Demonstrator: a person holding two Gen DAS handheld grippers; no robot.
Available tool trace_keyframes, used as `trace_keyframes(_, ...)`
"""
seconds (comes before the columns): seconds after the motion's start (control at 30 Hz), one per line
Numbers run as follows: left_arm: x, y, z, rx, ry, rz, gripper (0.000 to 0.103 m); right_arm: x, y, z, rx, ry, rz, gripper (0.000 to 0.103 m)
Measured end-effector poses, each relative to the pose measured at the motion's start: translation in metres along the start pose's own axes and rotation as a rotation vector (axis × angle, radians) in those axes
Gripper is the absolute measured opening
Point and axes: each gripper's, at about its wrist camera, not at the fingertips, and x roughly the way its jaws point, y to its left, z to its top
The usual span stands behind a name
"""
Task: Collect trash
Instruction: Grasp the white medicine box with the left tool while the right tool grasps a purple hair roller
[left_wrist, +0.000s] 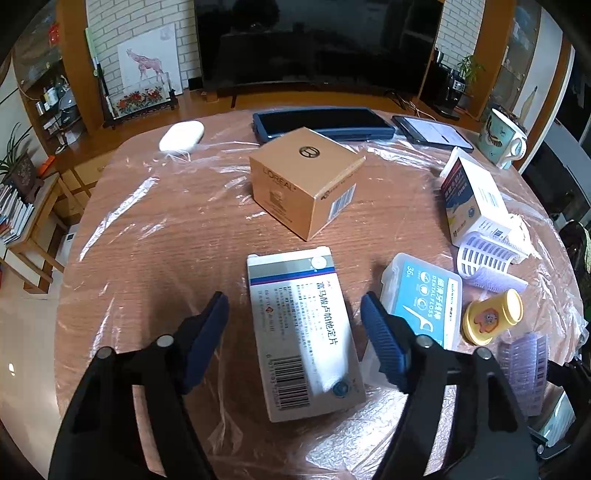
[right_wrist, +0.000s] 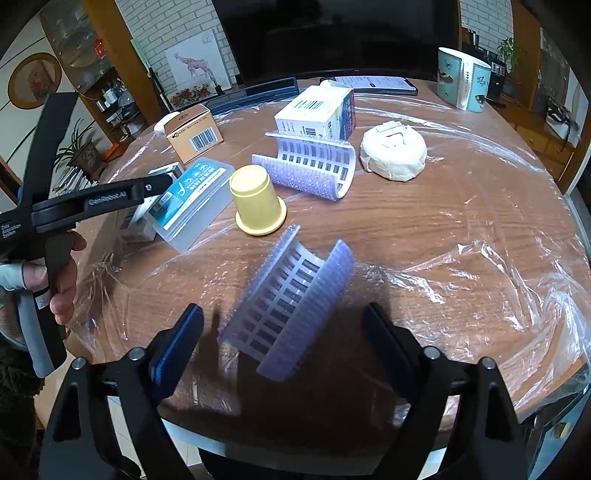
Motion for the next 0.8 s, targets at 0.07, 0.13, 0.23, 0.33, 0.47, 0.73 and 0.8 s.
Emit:
trace_keyframes(0.07, 0.0020, -0.0014, 0.0006, 0.004, 0.002, 0.003, 0.074, 0.0007, 0.0004, 0.0010, -0.001, -0.001, 0.001, 0.082)
trace_keyframes(0.13, 0.0035, -0.0026, 0.0010, 0.006, 0.006, 0.002, 0.072, 0.0037, -0.0001, 0.0042, -0.003, -0.003, 0.000, 0.081)
trace_keyframes(0.23, 0.0042, -0.0029, 0.0012, 0.008, 0.005, 0.002, 0.072, 0.0050, -0.0008, 0.0060, -0.003, -0.005, -0.001, 0.080)
trace_keyframes(0.33, 0.0048, -0.0026, 0.0019, 0.004, 0.006, -0.001, 0.069, 0.0055, -0.0006, 0.0064, -0.006, -0.006, -0.007, 0.079)
trace_keyframes(0.47, 0.0054, -0.0024, 0.0024, -0.002, 0.005, -0.003, 0.069, 0.0067, -0.0001, 0.0071, -0.011, -0.009, -0.013, 0.078)
trace_keyframes(0.73, 0.0093, -0.0043, 0.0006, 0.012, 0.019, 0.013, 0.060, 0.0064, -0.0006, 0.0065, -0.017, -0.024, -0.024, 0.062)
trace_keyframes(0.8, 0.0089, -0.0072, -0.0009, 0.029, 0.015, 0.024, 0.058, 0.0063, -0.0018, 0.0070, -0.019, -0.026, -0.023, 0.058)
